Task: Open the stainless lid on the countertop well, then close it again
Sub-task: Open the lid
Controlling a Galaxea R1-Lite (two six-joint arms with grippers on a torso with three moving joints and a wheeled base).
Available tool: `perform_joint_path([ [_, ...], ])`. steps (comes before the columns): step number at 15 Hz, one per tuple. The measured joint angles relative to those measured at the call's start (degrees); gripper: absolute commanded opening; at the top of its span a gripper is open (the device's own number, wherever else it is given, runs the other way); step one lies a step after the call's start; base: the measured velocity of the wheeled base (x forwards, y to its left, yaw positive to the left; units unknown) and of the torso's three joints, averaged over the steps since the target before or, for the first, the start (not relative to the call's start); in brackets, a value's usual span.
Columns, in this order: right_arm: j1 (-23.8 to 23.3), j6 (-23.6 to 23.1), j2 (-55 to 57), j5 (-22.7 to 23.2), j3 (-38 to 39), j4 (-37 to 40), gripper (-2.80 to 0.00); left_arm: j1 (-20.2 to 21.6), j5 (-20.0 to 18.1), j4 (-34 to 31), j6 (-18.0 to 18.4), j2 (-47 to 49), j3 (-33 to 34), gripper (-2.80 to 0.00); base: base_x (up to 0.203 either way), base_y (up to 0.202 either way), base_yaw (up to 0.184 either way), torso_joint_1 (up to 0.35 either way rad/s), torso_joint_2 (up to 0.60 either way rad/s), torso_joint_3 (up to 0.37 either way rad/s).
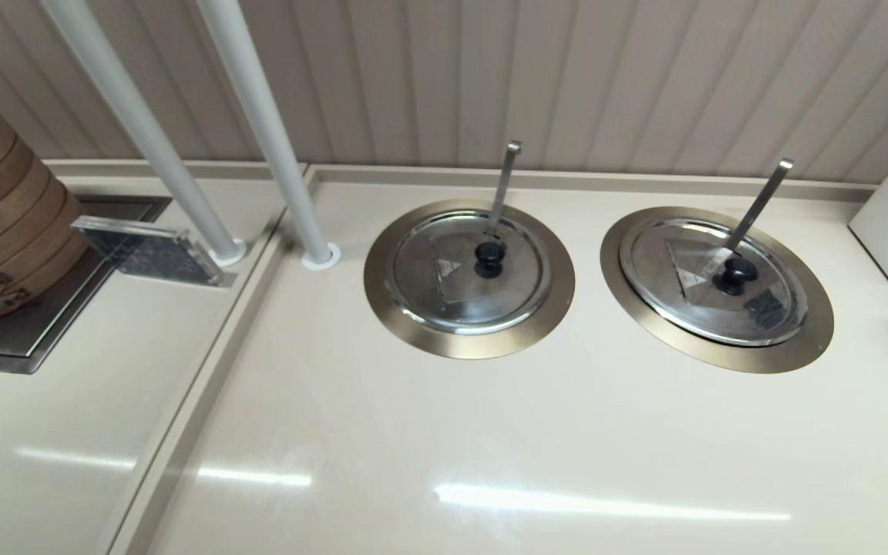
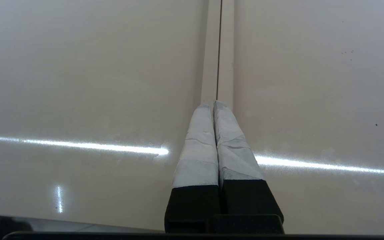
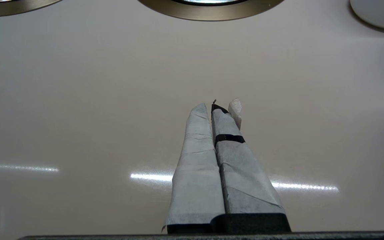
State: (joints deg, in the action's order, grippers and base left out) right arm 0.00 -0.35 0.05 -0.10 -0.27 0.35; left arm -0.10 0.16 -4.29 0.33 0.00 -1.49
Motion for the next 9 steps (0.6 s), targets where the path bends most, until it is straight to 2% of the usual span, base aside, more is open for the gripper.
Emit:
perform_joint_path([
  [4, -0.1, -0.3, 0.0, -0.2, -0.3, 0.0, -2.8, 0.0, 0.0, 0.0, 0.0, 0.0, 0.0, -2.8, 0.0, 0.0, 0.0, 0.0, 0.0, 0.0],
  [6, -0.1, 0.1, 0.7, -0.5, -5.0, 0.6, -2.8, 0.0, 0.0, 0.0, 0.0, 0.0, 0.0, -2.8, 0.0, 0.0, 0.0, 0.0, 0.0, 0.0],
  [9, -0.1, 0.4, 8.4, -0.5, -14.8, 2.5, -2.8, 0.0, 0.0, 0.0, 0.0, 0.0, 0.0, -2.8, 0.0, 0.0, 0.0, 0.0, 0.0, 0.0],
])
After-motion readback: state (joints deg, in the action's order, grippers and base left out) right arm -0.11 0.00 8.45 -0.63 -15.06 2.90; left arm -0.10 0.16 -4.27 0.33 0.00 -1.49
